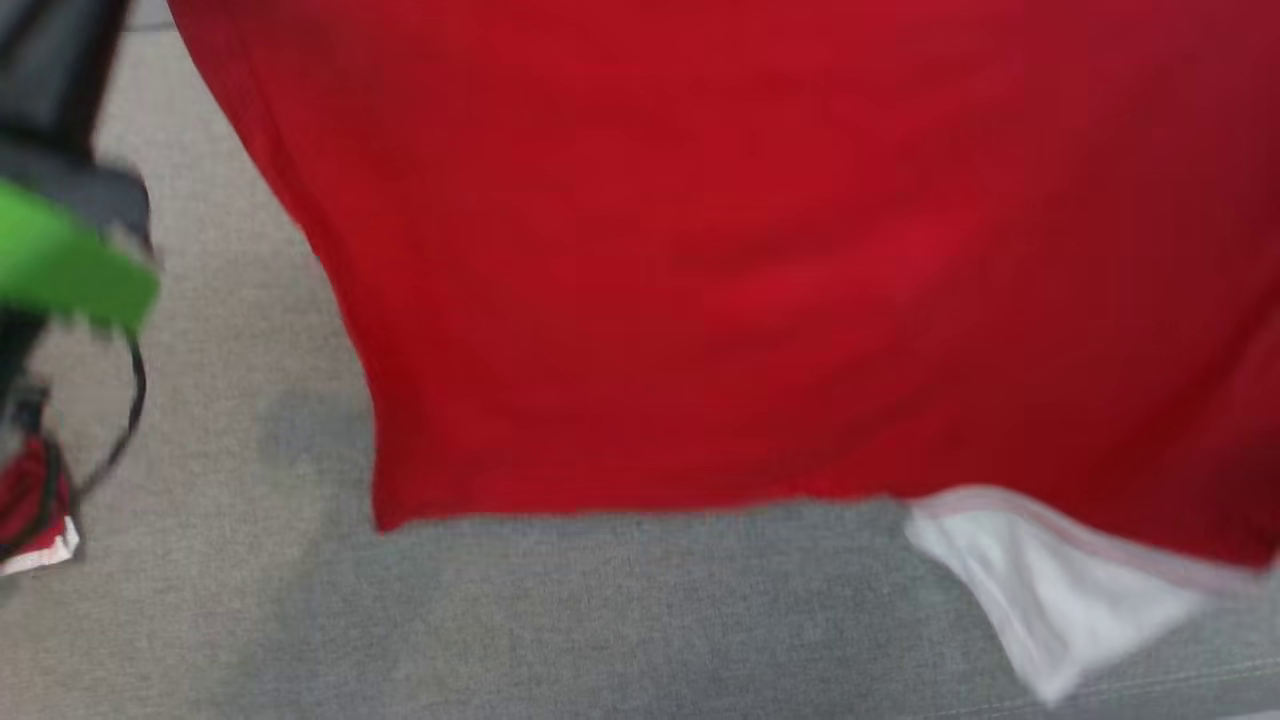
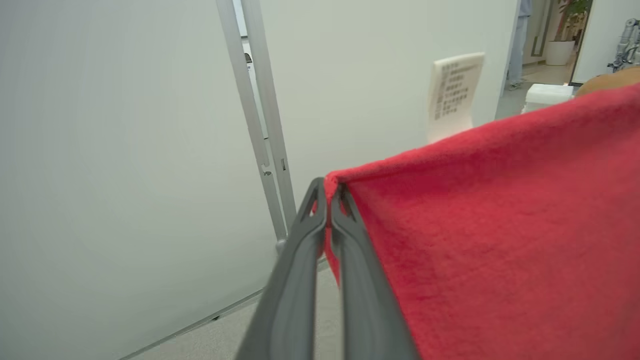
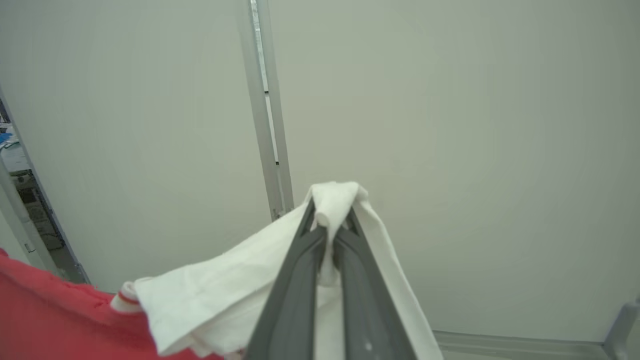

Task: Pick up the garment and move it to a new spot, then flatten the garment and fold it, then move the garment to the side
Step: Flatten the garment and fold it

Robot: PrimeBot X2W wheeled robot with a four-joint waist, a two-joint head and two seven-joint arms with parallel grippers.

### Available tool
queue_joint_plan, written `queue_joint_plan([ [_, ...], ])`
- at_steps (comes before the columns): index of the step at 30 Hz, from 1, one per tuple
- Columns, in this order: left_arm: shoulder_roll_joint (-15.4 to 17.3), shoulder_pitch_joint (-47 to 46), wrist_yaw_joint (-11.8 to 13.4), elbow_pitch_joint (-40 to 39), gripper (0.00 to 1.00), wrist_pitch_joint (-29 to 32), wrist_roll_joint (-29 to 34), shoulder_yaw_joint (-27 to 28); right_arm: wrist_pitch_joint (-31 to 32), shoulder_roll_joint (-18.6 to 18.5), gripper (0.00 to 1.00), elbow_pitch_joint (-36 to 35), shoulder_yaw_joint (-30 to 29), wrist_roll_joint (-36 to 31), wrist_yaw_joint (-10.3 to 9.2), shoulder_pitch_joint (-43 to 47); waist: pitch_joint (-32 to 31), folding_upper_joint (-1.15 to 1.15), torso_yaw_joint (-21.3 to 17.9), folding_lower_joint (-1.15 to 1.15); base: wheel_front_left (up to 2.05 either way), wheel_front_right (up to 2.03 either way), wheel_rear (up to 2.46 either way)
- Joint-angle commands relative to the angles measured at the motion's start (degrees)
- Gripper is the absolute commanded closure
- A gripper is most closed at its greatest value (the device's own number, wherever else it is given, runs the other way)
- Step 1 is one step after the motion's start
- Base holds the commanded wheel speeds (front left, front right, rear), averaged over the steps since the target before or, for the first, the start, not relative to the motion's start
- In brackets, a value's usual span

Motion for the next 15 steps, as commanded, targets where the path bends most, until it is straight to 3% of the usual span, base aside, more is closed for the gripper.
queue_joint_plan([
  [1,-1.68,-5.86,-0.16,4.23,1.00,-0.56,1.53,-1.10,-2.21,1.57,1.00,4.22,1.30,-3.60,-0.01,-5.52,9.67,0.00,0.90,-0.01,0.00,0.00,0.00],
  [5,-6.48,-22.67,-0.31,21.19,1.00,-6.33,7.05,-4.23,-13.24,8.05,1.00,20.92,3.30,-16.13,0.00,-21.73,14.42,0.00,1.83,-0.01,0.00,0.00,0.00],
  [8,-10.19,-34.07,-0.65,34.28,1.00,-15.72,10.57,-4.51,-24.31,13.30,1.00,32.64,1.74,-21.51,0.00,-32.35,15.86,0.00,1.88,-0.01,0.00,0.00,0.00],
  [12,-12.48,-41.58,-2.67,46.17,1.00,-25.88,12.65,-5.26,-33.08,16.15,1.00,42.34,3.55,-21.45,0.00,-38.93,17.35,0.00,1.16,-0.01,0.00,0.00,0.00],
  [15,-12.28,-40.71,-4.43,51.80,1.00,-32.14,13.39,-6.78,-36.59,16.17,1.00,45.44,7.13,-18.63,0.00,-36.06,16.88,0.00,0.87,-0.01,0.00,0.00,0.00],
])
